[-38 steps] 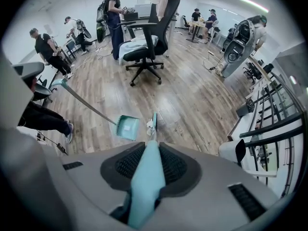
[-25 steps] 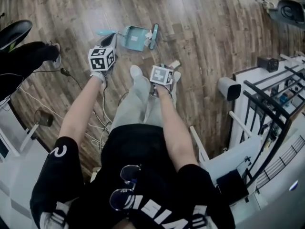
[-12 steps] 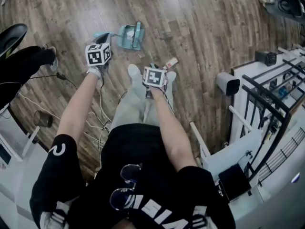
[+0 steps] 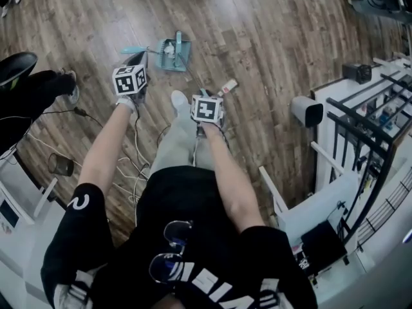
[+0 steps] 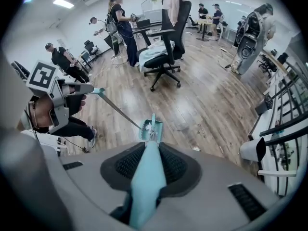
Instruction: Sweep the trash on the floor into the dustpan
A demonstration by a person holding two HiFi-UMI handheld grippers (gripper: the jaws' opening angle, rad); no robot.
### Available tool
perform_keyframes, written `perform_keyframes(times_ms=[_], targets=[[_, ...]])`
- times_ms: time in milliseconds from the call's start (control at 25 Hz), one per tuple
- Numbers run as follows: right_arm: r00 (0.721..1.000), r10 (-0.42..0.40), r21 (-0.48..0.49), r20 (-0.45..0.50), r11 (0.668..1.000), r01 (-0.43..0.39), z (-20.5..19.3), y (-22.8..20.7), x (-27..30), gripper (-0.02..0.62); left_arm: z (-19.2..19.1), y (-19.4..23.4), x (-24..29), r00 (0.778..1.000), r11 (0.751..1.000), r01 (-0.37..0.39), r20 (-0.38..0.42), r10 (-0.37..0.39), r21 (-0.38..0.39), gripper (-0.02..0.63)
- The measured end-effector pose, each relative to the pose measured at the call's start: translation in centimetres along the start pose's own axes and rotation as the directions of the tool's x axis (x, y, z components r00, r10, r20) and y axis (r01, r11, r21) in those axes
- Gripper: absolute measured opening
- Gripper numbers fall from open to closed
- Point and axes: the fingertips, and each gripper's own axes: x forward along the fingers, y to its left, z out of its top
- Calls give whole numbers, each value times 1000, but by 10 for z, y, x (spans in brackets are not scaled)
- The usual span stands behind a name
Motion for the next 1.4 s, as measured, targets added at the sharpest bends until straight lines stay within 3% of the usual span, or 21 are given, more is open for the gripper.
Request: perform_keyframes(times_ms=[280,440,480,760,920,1040,1280,1400], targets=[[995,-77,33,63,997,75,-23,-74,-50,83,1,-75,-47,995,999,40,92,-43,25,-3],[994,87,174,60,980,-96,-46,-83,-79,83,4,-137,-70,989,996,69,125,-76,61,-3],[992,96,191,81,975,-110,-47,-93,-88,83,4,-154,-75,988,995,75,132,-84,72,-3],[965,30,188,261,979,-81,-35,-165,-132,83,3,-238,-110,978,986,105,167,-127,133,-3],[952,-40,202,303,979,-24,-40,-208,-150,84,0,-276,-123,972,980,111,187,-142,167,-3],[927,21,203,375,974,-104,-39,-216,-165,84,-7,-304,-134,972,974,116,182,-152,194,-3],[907,90,227,412,954,-198,-50,-238,-182,84,-12,-346,-143,969,965,118,188,-163,233,-3],[933,2,264,360,959,-104,-79,-278,-182,84,-21,-366,-145,967,962,126,185,-174,243,-3]])
